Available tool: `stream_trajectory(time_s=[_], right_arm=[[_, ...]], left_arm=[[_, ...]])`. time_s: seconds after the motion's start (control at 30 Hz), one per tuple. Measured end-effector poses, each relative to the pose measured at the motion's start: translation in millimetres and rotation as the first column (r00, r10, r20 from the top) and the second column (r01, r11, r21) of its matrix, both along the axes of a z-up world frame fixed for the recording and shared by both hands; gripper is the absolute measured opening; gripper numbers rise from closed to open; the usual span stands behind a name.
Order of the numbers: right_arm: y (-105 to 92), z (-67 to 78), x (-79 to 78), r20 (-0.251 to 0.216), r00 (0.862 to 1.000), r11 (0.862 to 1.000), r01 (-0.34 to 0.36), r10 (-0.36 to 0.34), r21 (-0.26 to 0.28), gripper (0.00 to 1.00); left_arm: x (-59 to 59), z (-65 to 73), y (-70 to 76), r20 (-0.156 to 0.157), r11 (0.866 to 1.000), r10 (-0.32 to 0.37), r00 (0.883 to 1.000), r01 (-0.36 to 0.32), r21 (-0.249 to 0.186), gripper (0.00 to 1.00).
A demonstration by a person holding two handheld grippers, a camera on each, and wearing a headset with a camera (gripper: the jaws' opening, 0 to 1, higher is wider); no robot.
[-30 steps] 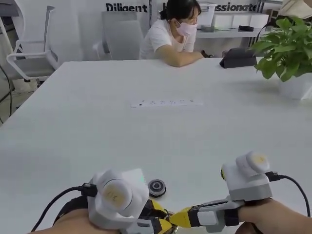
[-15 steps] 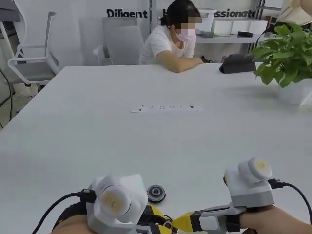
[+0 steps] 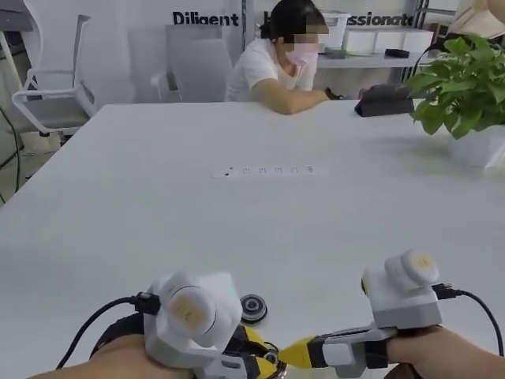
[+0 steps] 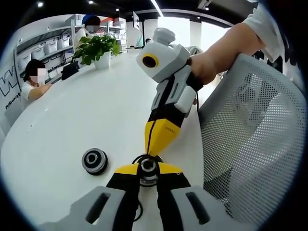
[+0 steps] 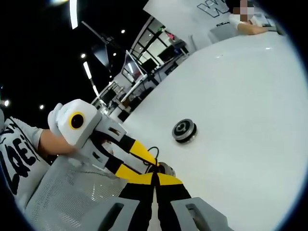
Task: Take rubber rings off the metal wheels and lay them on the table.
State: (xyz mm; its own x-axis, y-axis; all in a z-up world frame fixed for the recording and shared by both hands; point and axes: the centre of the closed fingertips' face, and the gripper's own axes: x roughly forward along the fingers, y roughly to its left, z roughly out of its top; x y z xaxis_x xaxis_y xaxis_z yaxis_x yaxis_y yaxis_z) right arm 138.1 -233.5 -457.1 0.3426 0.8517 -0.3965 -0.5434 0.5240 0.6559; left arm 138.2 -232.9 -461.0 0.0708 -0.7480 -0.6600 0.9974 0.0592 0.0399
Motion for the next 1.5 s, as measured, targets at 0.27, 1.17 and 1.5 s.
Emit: stream_trajectory(time_s=[0.27, 1.17, 1.5], right_arm=[[-0.2, 3.0, 1.9, 0.003, 1.0, 1.0, 0.005, -0.006, 0.018, 0.0], [9.1, 19.2, 2.2, 0.008, 1.0, 0.996, -0.003, 0.002, 0.087, 0.0], [20.4, 34.2, 9.0, 0.022, 1.0, 0.994, -0.024, 0.022, 0.102, 0.0]], left_arm=[[-2.2, 9.8, 7.3, -0.004, 1.0, -0.031, 1.0, 0.031, 0.006, 0.13], [19.8, 71.1, 79.0, -0.035, 0.981, 0.117, 0.993, -0.121, -0.154, 0.36], [29.1, 75.4, 107.8, -0.044, 0.967, 0.181, 0.982, -0.186, -0.173, 0.44]])
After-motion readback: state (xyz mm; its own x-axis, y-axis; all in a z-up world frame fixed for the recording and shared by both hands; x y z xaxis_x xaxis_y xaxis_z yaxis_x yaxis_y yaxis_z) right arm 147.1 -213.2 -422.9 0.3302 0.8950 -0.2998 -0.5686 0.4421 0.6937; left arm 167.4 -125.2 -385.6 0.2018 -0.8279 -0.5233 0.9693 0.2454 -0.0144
